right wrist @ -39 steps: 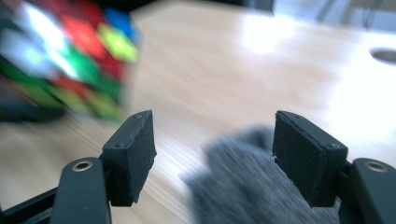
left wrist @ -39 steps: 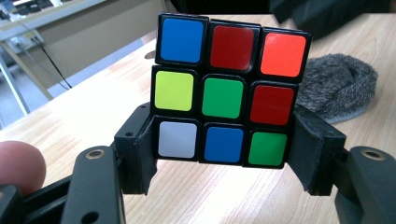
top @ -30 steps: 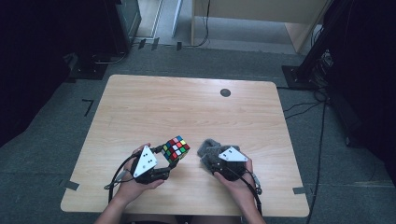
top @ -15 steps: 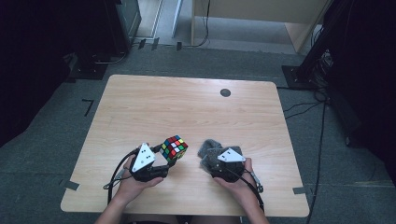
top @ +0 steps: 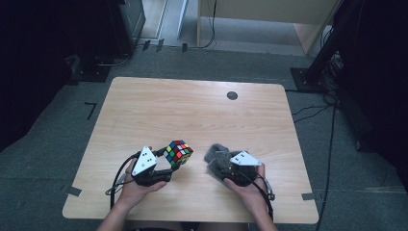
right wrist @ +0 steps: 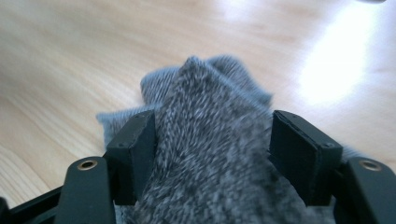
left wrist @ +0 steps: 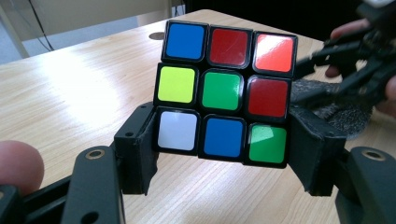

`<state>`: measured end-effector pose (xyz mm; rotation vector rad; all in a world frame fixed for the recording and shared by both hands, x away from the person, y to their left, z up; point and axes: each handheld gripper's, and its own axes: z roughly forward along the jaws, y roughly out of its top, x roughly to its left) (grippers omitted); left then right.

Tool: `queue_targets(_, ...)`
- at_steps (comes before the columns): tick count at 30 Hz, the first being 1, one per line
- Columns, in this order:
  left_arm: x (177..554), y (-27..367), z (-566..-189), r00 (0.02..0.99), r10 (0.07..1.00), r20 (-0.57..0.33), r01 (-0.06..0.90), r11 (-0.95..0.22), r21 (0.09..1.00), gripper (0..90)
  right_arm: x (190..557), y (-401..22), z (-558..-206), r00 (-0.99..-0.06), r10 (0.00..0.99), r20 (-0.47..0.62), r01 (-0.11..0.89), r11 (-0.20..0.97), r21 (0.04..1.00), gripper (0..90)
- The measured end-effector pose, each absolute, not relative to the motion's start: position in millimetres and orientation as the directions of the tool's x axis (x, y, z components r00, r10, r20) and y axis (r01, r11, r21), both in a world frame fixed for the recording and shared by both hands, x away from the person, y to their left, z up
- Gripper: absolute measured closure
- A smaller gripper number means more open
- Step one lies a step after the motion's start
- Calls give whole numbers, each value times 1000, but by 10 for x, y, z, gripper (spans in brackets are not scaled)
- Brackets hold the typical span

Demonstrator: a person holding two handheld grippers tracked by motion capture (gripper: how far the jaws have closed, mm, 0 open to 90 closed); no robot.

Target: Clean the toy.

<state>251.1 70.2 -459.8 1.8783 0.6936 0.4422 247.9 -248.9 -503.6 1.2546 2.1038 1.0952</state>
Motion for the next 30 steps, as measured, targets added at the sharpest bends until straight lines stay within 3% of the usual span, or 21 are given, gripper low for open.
queue_targets(6,2496,691,-4593,768,640,-7,253,-293,922,343,2514,-2479,-5113,-514,857,30,574,317,755,337)
queue_targets(12,2506,682,-4606,765,644,-5,263,-305,916,344,2492,-2420,-5199,-504,863,-45,553,362,750,350)
queue_targets(17,2494,681,-4594,770,638,-7,256,-300,919,344,2501,-2430,-5197,-496,868,-31,565,350,747,366)
queue_targets(22,2481,657,-4594,776,631,4,249,-312,917,345,2492,-2521,-5190,-468,883,-40,553,329,765,664)
queue_targets(26,2481,622,-4621,780,625,35,238,-348,907,345,2487,-2609,-5089,-449,891,64,579,235,781,741)
queue_targets(30,2461,560,-4644,784,617,75,222,-391,893,345,2396,-2593,-4817,-471,876,108,489,157,858,751)
